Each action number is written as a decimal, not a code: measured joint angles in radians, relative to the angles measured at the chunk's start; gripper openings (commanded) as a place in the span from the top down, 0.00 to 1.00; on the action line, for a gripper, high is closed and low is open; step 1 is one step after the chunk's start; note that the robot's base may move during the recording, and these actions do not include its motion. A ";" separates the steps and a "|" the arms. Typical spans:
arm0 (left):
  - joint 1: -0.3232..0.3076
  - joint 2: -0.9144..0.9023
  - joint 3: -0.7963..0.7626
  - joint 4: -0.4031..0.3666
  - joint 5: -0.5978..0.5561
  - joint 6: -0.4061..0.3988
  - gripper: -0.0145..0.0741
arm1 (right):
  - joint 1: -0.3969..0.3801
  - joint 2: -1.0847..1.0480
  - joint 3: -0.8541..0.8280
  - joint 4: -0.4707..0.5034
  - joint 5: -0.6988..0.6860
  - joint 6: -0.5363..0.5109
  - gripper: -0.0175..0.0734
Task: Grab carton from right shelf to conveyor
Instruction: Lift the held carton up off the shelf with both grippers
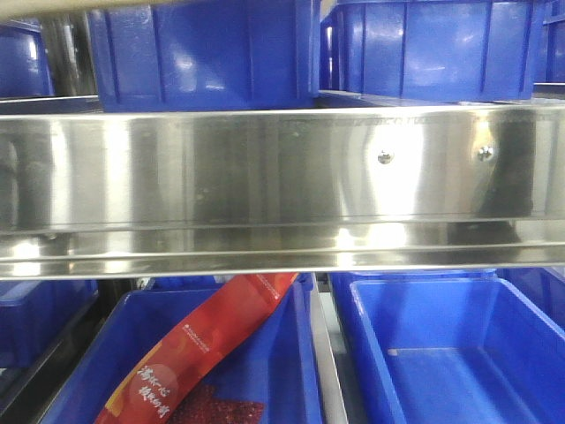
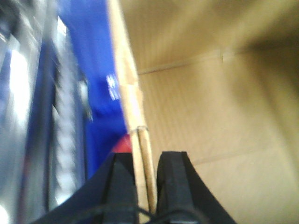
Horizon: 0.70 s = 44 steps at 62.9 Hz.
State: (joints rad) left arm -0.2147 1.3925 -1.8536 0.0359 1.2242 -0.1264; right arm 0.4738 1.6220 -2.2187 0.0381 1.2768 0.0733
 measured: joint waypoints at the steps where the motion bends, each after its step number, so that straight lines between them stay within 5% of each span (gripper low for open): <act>1: -0.007 -0.005 0.010 0.000 0.000 -0.004 0.84 | 0.000 -0.013 0.018 -0.002 0.001 0.000 0.88; 23: -0.132 -0.151 0.141 0.025 0.027 -0.095 0.84 | 0.003 -0.295 0.433 -0.002 -0.021 -0.002 0.88; 44: -0.145 -0.183 0.142 0.009 0.035 -0.107 0.84 | 0.005 -0.422 0.604 0.011 -0.119 0.006 0.88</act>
State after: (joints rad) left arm -0.3597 1.2093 -1.7112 0.0448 1.2587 -0.2330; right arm 0.4791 1.2003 -1.6146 0.0490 1.1579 0.0791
